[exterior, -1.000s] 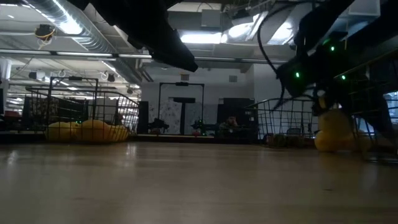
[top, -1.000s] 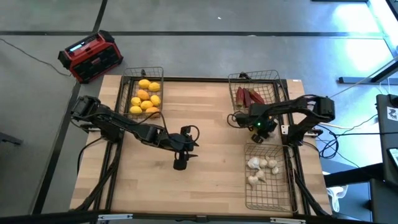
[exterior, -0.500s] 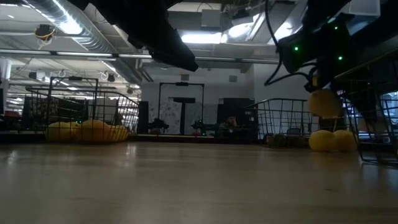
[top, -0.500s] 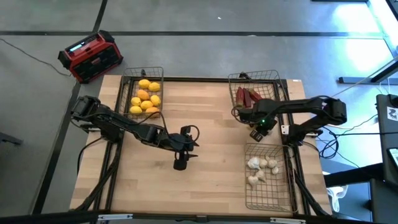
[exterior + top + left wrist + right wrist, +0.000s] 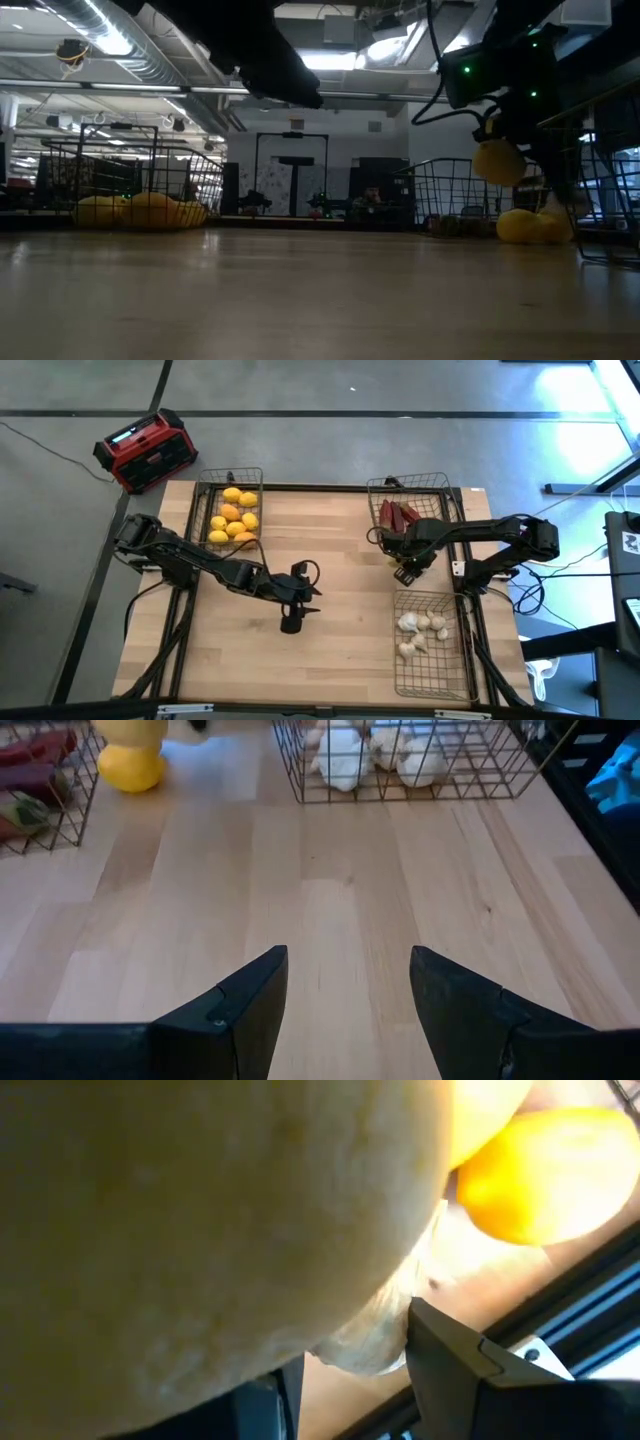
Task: Sort produce into baskets
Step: Put the white garlic into the bottom wire basket, then put the yellow lemon into the top left wire basket
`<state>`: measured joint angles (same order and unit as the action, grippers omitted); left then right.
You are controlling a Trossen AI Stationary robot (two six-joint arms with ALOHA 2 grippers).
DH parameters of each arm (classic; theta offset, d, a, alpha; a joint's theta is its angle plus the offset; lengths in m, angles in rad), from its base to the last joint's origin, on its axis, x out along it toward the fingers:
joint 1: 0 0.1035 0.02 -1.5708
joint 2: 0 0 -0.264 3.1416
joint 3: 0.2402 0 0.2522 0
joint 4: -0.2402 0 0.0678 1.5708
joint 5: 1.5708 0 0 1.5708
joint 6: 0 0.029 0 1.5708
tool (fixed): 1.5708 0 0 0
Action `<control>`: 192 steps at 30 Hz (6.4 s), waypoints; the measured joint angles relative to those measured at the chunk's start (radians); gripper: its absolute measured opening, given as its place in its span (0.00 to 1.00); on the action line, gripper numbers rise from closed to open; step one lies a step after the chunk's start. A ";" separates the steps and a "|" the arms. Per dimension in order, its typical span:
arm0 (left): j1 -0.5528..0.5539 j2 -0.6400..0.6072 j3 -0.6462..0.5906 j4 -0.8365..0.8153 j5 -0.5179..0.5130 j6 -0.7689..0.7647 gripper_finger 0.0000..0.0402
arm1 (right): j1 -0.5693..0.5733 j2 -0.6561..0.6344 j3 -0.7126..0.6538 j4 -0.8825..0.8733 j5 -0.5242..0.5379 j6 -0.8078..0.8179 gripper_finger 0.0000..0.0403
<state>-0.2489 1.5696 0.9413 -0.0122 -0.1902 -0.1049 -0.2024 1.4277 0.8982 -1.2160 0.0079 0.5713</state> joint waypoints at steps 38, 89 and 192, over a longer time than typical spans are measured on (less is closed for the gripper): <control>0.129 0.406 0.101 0.426 -0.028 -0.006 0.52 | 0.086 -0.089 0.195 0.043 -0.012 0.008 0.33; 0.078 0.408 0.100 0.411 -0.028 -0.024 0.52 | 1.056 0.120 0.382 -0.020 0.077 0.630 0.33; 0.079 0.406 0.100 0.382 -0.011 -0.083 0.52 | 0.365 -0.499 -0.087 -0.176 0.487 0.801 0.73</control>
<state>-0.1699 1.9760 1.0409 0.3698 -0.2008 -0.1879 0.1622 0.9286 0.8108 -1.3920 0.4950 1.3725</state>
